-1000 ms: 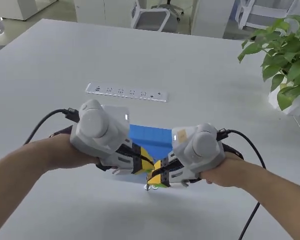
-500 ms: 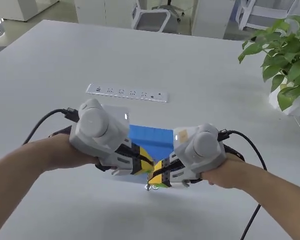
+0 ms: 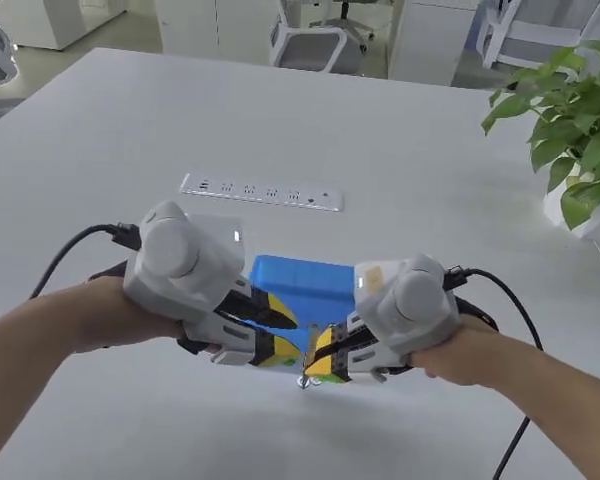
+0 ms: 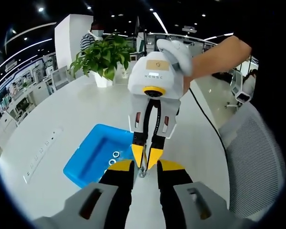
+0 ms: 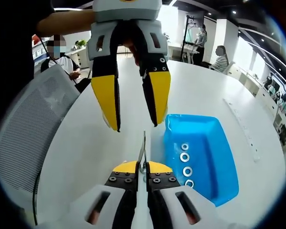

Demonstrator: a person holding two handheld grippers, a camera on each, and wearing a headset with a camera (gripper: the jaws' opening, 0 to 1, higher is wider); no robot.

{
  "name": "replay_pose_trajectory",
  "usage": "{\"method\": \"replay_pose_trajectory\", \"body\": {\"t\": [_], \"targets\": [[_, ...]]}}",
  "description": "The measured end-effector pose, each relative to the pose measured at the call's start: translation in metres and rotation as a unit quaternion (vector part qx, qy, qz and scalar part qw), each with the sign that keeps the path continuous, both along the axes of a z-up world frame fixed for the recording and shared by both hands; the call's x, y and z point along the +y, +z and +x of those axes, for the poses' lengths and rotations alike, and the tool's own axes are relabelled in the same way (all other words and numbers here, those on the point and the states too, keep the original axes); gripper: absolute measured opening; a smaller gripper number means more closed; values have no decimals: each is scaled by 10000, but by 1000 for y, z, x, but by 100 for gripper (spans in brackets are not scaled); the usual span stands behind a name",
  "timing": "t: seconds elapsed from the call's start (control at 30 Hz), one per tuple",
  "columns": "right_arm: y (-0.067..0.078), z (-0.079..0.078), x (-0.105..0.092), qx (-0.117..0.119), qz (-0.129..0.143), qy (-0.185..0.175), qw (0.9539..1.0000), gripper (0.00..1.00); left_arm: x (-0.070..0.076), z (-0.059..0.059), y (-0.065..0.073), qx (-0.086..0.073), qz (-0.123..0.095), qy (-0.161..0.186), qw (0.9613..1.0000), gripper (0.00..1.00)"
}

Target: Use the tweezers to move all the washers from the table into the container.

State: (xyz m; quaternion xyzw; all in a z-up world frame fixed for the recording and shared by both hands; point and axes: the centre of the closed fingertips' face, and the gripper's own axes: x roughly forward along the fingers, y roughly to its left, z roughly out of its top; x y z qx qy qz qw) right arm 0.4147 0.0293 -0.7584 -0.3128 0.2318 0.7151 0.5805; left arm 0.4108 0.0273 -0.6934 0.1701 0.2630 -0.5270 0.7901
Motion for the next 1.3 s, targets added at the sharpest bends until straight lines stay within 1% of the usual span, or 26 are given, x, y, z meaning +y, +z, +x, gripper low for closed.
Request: {"method": "replay_pose_trajectory", "body": {"t": [0.07,0.1,0.17,0.23,0.37,0.53,0.63,0.7,0.8,0.87,1.03,1.13,1.2,1.3], "targets": [[1,-1,0,-14,-2,4,10000,6,0,-3,2,60,-83,76,9999,31],[2,0,-1,-34,5,1,10000,6,0,-5,3,59,-104,81,9999,35],[5,-1,0,-21,30,-4,10000,6,1,-8,4,59,-113,115,9999,38],[7,-1,0,-43,31,10,10000,6,2,-10,3,103,-135,164,9997,41],[16,-3,1,-44,70,-5,10000,6,5,-17,4,162,-211,232,9994,52],[26,-3,0,-48,98,-53,9999,6,8,-26,7,243,-317,300,9988,60],[34,-3,-1,-45,121,-75,9999,6,10,-30,11,236,-382,352,9984,65],[38,-2,-2,-83,133,-71,9999,6,10,-32,12,247,-413,388,9981,67],[47,-2,-2,-120,164,-52,9998,6,11,-34,14,209,-471,454,9976,73],[52,-1,-2,-149,168,-37,9997,6,12,-36,15,219,-477,468,9975,76],[65,4,-1,-224,230,-26,9995,6,15,-39,17,240,-522,538,9969,82],[73,11,1,-286,268,-30,9992,6,17,-38,18,241,-576,618,9961,86],[76,15,2,-326,287,-37,9990,6,18,-38,19,232,-595,655,9958,89],[79,21,4,-360,315,-43,9988,6,20,-39,20,264,-654,712,9950,92]]}}
